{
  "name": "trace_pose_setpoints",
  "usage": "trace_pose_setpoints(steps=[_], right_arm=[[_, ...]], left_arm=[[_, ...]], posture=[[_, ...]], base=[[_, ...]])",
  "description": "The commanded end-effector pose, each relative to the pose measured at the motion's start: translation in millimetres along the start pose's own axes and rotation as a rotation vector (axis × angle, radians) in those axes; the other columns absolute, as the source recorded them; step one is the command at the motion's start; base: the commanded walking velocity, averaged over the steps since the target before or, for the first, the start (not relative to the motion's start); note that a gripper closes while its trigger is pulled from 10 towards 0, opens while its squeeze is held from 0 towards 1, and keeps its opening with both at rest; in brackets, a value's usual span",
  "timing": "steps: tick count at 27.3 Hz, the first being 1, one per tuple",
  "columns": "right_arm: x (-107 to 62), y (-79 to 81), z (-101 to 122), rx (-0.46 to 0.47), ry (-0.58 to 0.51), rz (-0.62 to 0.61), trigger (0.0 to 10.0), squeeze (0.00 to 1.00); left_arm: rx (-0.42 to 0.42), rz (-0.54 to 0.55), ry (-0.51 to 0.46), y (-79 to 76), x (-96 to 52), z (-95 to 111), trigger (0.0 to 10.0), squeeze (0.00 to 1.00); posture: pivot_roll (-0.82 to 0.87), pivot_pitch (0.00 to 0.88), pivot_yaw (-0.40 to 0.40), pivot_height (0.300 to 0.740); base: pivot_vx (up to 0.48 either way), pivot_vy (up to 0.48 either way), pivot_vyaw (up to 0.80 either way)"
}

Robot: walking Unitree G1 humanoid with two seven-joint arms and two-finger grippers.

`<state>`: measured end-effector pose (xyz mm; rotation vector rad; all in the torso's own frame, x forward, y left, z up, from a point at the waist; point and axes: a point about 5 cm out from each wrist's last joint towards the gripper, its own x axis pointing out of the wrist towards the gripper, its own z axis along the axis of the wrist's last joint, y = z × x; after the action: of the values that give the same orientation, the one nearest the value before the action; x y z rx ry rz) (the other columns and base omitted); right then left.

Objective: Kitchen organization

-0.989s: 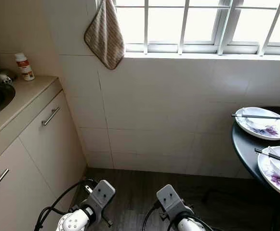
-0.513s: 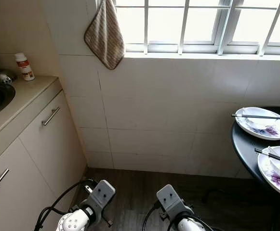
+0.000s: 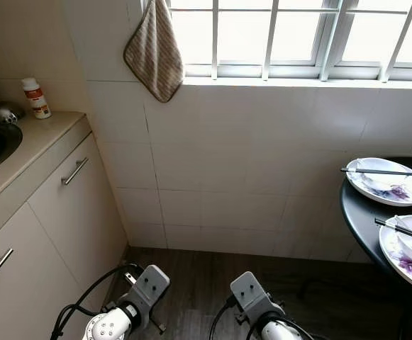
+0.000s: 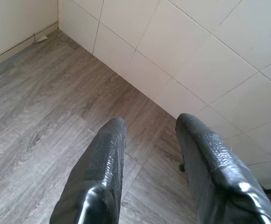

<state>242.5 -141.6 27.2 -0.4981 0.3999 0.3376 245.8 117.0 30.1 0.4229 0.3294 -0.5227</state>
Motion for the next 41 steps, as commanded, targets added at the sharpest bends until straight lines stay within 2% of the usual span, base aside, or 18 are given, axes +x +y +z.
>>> trace_pose_setpoints(steps=[1, 34, 41], right_arm=[[-23.8, -11.2, 5.2, 0.206, -0.205, -0.107, 10.0, 0.0], [-22.3, -13.0, 8.0, 0.17, -0.207, -0.112, 10.0, 0.0], [-20.7, -7.4, 1.6, 0.162, -0.194, -0.105, 10.0, 0.0]], left_arm=[[-0.12, 0.134, -0.092, 10.7, -25.2, -4.2, 10.0, 0.0], [-0.137, 0.156, -0.1, 13.9, -24.7, -2.0, 10.0, 0.0], [-0.17, 0.136, -0.08, 9.6, -22.1, -10.4, 10.0, 0.0]], posture=[[0.04, 0.0, -0.018, 0.74], [0.04, 0.0, -0.02, 0.74], [0.04, 0.0, -0.015, 0.74]], base=[[0.0, 0.0, 0.0], [0.0, 0.0, 0.0], [0.0, 0.0, 0.0]])
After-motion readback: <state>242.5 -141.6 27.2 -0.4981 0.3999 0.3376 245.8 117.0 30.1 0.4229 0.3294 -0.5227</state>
